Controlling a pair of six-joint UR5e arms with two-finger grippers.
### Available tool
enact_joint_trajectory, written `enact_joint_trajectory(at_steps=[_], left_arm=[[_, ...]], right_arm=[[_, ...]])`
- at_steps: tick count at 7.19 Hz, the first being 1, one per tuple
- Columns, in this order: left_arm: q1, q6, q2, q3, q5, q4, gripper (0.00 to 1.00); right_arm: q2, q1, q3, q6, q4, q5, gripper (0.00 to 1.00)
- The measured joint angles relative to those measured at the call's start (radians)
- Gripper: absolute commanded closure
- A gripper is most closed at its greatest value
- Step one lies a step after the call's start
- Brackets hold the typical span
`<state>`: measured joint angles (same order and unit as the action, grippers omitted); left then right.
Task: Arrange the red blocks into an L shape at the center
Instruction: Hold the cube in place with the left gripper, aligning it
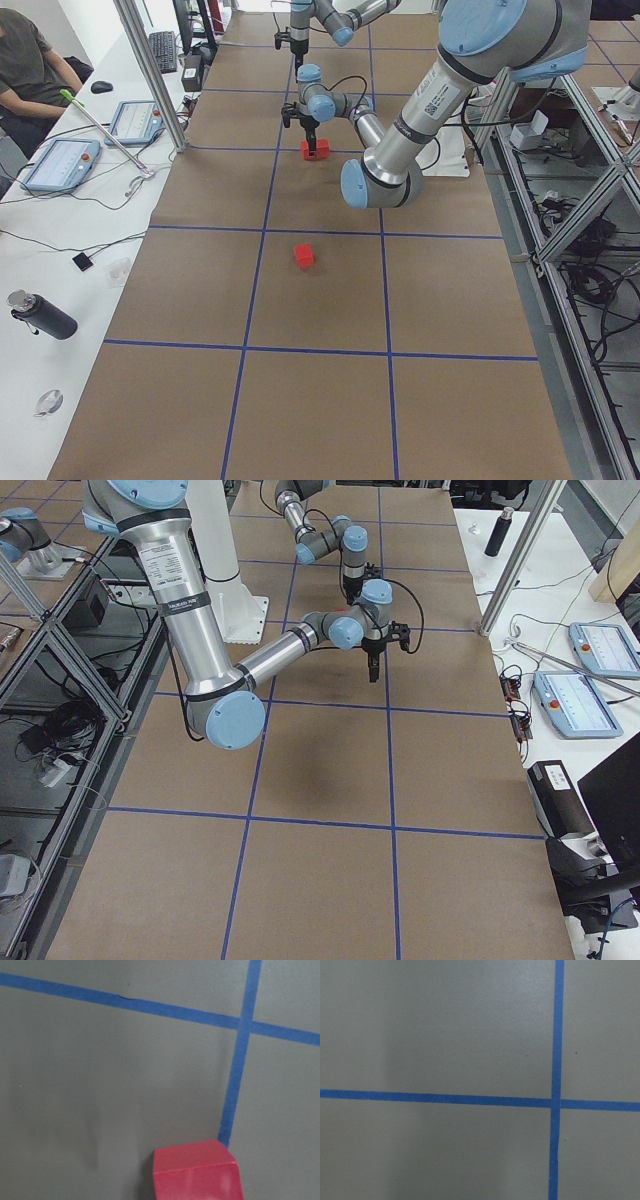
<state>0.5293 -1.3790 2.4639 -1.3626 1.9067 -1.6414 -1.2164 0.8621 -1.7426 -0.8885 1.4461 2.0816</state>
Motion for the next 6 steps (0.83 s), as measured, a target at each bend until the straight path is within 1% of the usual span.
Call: enact_joint_trajectory(at_steps=[6], left_arm=[[0.000,-0.002,-0.022,-0.043,0.002,0.027,0.01]], right_arm=[[0.000,0.000,-0.008,-0.005,0.000,0.000,0.01]])
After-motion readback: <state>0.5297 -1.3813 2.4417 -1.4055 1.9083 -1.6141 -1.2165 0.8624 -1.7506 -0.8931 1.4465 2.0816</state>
